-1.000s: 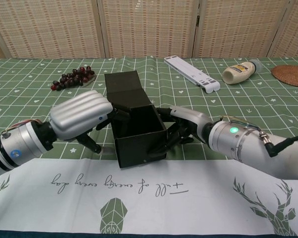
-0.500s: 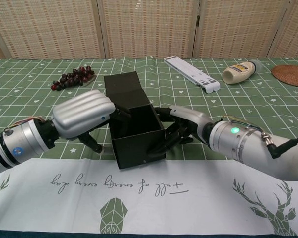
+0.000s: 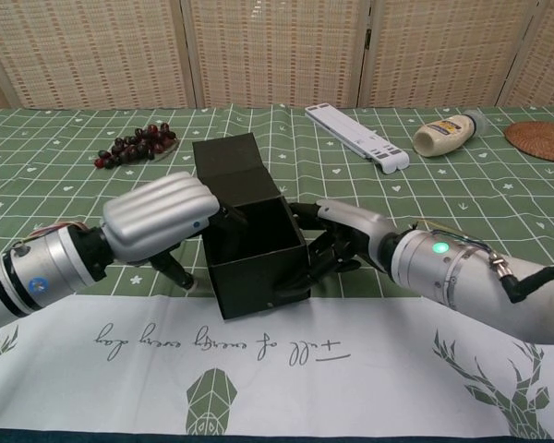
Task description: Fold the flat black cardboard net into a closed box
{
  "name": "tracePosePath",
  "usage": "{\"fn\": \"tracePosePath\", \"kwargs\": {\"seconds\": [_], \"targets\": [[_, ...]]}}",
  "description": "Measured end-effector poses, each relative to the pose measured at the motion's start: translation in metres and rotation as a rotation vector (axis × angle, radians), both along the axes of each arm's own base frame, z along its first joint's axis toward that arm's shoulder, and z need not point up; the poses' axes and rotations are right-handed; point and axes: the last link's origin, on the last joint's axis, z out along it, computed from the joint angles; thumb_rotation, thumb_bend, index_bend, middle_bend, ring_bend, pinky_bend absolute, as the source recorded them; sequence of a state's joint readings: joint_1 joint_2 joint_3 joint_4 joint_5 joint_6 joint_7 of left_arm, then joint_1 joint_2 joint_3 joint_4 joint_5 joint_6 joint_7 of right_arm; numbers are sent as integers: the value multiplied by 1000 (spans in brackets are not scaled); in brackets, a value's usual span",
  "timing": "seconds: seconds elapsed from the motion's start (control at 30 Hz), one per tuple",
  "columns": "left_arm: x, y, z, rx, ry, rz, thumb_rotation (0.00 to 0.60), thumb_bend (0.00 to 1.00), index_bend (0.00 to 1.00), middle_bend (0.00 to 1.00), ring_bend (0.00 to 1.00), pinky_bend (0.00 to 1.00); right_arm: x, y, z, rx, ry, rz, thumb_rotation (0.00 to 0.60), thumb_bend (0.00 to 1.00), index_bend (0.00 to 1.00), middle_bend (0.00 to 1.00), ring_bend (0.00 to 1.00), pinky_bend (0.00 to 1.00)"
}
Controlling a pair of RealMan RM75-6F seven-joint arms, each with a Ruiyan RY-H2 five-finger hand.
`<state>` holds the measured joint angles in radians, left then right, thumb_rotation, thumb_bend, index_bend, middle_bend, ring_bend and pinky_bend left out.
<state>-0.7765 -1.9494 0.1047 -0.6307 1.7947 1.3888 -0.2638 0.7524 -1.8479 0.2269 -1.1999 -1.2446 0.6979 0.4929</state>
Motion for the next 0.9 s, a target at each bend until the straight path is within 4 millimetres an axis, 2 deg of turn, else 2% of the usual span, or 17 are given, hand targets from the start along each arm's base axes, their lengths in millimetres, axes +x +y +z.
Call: {"fn": "tracePosePath", "kwargs": {"seconds": [0.1, 0.2, 0.3, 0.43, 0.7, 0.9], "targets": [[-1, 0, 1, 1, -4, 5, 600, 96, 635, 576, 641, 879, -1, -1, 1, -5, 1, -2, 600, 72, 381, 442, 761, 1000], [-3, 1, 4, 0, -12, 14, 600, 96, 562, 527, 616, 879, -2, -3, 4, -13, 0, -6, 600, 72, 380, 440, 761, 1000], [-5, 2, 8, -5, -25, 34, 600, 96, 438, 428, 528, 877, -4, -5, 7, -23, -3, -11, 600, 72, 380, 439, 761, 1000], [-7, 2, 16, -18, -57, 73, 600, 96, 353, 350, 430, 847, -5, -6, 11, -36, -6, -16, 600, 71, 381, 437, 761, 1000], [-12, -1, 41, -9, -112, 129, 600, 96, 289, 262, 301, 786, -9, -9, 18, -64, -13, -29, 600, 72, 380, 430, 761, 1000], [-14, -5, 62, 13, -160, 151, 600, 96, 249, 206, 256, 725, -8, -16, 21, -97, -12, -43, 600, 72, 380, 420, 761, 1000]]}}
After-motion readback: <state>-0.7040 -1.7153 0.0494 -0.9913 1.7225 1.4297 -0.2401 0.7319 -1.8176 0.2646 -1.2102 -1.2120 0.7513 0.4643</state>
